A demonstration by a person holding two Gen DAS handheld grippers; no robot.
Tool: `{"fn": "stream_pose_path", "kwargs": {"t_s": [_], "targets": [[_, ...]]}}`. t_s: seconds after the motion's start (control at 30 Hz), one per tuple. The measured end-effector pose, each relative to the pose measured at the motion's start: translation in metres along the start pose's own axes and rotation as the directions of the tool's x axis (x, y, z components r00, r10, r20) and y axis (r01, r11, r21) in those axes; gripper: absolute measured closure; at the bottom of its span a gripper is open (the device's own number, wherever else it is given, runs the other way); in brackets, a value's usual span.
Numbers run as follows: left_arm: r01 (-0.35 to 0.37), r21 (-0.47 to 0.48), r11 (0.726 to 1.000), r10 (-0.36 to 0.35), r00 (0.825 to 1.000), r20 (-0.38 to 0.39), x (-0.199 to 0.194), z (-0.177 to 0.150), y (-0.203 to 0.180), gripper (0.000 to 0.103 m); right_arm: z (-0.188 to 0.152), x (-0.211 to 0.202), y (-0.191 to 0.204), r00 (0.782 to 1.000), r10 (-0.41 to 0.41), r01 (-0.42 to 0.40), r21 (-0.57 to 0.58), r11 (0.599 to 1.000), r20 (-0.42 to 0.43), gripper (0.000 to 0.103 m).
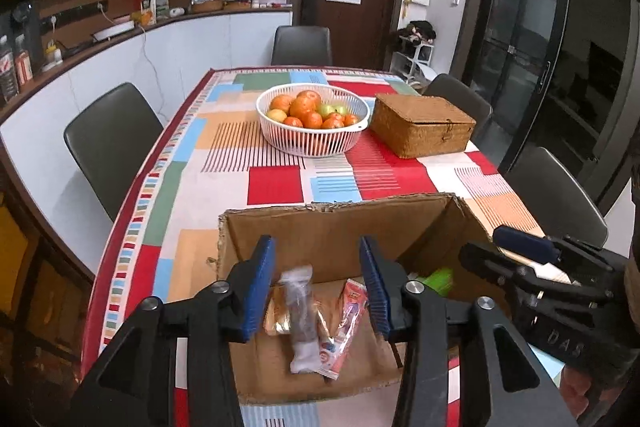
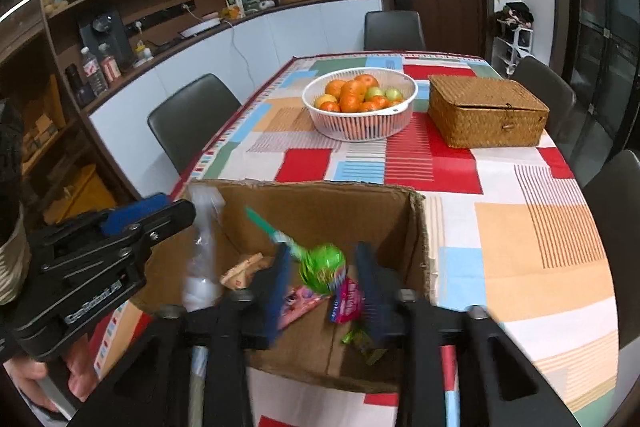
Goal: Organize snacks
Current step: 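Carry both snacks over the cardboard box and open both tools to drop them, then move both tools back over the remaining snacks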
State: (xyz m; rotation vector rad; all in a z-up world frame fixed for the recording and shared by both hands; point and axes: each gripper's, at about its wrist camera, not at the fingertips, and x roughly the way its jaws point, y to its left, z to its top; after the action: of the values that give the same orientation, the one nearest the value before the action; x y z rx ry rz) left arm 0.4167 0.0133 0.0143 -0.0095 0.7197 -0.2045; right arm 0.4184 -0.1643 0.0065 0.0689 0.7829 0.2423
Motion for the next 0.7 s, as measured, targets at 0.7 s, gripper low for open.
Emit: {"fn": "stream_pose_path", "kwargs": {"t_s": [0.7], "targets": [[0.015, 0.135, 0.991, -0.032, 0.992, 0.124, -0.114, -0.069, -0.045, 0.039, -0.067, -0.108, 0.001, 0.990, -0.021, 0.027, -0.040, 0.999, 0.138, 0.049]]}}
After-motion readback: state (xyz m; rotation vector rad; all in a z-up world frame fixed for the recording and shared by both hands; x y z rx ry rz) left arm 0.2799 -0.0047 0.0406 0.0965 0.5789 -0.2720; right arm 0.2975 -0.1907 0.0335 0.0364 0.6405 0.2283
